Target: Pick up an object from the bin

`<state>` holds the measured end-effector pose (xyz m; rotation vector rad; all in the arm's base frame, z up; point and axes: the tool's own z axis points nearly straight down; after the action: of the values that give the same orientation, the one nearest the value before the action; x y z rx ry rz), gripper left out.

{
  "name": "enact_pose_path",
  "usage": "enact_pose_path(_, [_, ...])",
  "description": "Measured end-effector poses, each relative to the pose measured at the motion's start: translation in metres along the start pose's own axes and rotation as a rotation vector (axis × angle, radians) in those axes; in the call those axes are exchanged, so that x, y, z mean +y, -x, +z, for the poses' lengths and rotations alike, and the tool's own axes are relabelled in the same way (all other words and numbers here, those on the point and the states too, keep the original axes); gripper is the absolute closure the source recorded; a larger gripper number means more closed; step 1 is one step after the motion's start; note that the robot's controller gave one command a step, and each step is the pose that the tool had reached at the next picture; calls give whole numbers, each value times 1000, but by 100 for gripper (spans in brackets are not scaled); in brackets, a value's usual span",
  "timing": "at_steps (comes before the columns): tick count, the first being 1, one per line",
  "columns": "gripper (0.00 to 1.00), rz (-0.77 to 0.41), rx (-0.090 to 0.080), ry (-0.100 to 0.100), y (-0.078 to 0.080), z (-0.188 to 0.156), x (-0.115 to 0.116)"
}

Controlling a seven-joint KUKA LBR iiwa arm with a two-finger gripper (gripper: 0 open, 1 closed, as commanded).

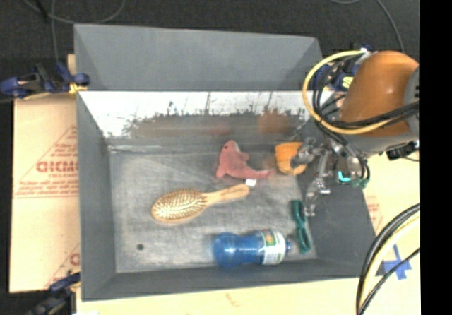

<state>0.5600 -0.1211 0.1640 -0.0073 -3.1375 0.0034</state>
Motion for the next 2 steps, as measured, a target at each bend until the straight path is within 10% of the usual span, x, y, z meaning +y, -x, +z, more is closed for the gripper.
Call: enact_pose_path(2, [0,-80,-13,-2,-12,27,-4])
